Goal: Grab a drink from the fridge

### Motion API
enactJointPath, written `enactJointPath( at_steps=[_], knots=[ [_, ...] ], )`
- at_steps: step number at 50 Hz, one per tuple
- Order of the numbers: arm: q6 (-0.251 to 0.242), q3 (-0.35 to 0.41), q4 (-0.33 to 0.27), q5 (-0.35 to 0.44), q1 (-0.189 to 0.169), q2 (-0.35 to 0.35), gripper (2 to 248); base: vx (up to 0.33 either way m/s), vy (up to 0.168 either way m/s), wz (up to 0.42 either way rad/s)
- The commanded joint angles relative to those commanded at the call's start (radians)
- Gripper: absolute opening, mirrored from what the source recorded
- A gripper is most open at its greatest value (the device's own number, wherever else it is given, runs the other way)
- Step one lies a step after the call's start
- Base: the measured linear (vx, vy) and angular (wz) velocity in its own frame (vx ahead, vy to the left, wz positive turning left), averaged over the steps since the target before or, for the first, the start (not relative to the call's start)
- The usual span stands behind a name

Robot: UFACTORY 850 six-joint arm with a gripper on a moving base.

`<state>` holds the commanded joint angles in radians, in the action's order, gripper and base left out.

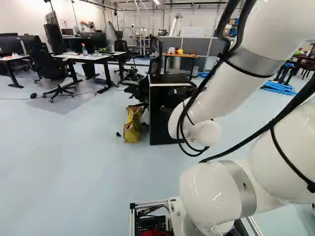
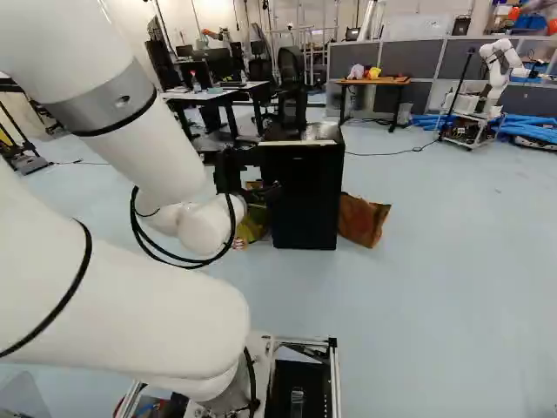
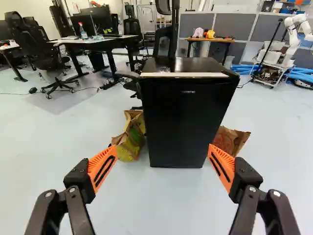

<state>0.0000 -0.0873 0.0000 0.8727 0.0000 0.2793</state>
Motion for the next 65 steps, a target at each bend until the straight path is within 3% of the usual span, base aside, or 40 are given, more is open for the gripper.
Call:
enactJointPath(
  at_steps=[65],
  knots=[
    [0.000, 0.000, 0.000, 0.000, 0.000, 0.000, 247, 0.104, 0.034, -0.036]
  ],
)
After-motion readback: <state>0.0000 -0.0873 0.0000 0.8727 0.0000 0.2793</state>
